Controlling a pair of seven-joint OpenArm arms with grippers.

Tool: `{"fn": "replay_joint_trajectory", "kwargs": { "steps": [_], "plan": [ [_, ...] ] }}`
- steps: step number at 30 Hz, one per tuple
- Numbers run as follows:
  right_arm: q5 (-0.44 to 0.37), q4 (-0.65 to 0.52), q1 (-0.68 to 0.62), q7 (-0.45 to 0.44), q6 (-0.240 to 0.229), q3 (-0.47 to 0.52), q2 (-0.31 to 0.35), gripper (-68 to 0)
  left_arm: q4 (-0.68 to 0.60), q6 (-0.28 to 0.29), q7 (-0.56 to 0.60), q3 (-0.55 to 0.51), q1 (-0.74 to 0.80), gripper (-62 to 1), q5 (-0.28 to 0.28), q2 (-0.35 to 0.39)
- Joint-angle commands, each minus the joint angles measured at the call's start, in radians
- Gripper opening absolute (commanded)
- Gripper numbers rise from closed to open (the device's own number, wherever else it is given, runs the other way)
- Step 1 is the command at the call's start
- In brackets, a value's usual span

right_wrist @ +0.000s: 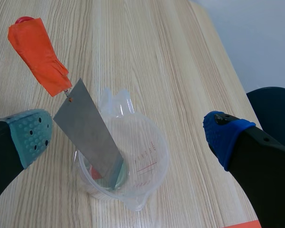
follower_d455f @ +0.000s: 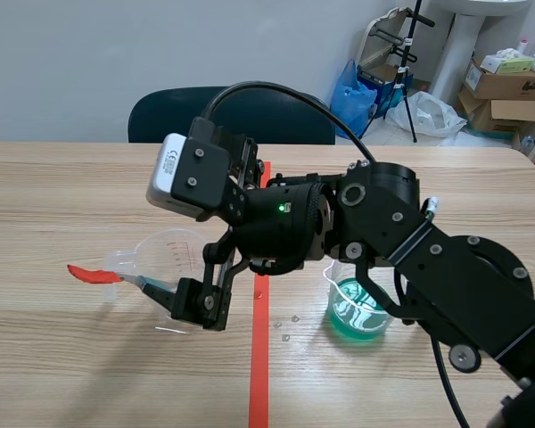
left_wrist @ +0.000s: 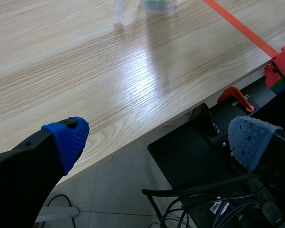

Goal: Do the redox reaction experiment

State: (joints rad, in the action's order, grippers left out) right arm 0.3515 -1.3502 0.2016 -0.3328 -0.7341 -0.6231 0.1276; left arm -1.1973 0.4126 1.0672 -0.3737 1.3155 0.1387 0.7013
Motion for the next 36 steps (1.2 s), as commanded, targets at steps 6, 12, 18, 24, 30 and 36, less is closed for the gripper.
{"fn": "replay_joint_trajectory", "kwargs": {
  "steps": [6, 12, 18, 24, 30, 36],
  "plan": [
    [-0.014, -0.014, 0.016, -0.014, 0.000, 0.000, -0.003, 0.4, -0.013, 0.001, 0.014, 0.001, 0.001, 1.4, 0.006, -0.005],
    [-0.014, -0.014, 0.016, -0.013, 0.000, 0.000, -0.003, 0.4, -0.013, 0.001, 0.014, 0.001, 0.001, 1.4, 0.006, -0.005],
    [-0.016, -0.014, 0.011, -0.014, 0.004, 0.000, -0.003, 0.4, -0.013, 0.001, 0.014, 0.001, 0.001, 1.4, 0.006, -0.005],
    [-0.032, -0.029, -0.004, -0.014, 0.050, 0.003, 0.016, 0.4, -0.013, 0.001, 0.017, 0.001, 0.001, 1.4, 0.011, -0.006],
    [-0.111, -0.164, -0.115, -0.014, 0.143, 0.061, 0.097, 0.4, -0.013, 0.001, 0.017, 0.001, -0.006, 1.4, 0.010, -0.064],
    [-0.258, -0.327, -0.253, -0.014, 0.253, 0.148, 0.198, 0.4, -0.043, -0.007, 0.016, 0.001, -0.067, 1.4, -0.062, -0.162]
  ]
}}
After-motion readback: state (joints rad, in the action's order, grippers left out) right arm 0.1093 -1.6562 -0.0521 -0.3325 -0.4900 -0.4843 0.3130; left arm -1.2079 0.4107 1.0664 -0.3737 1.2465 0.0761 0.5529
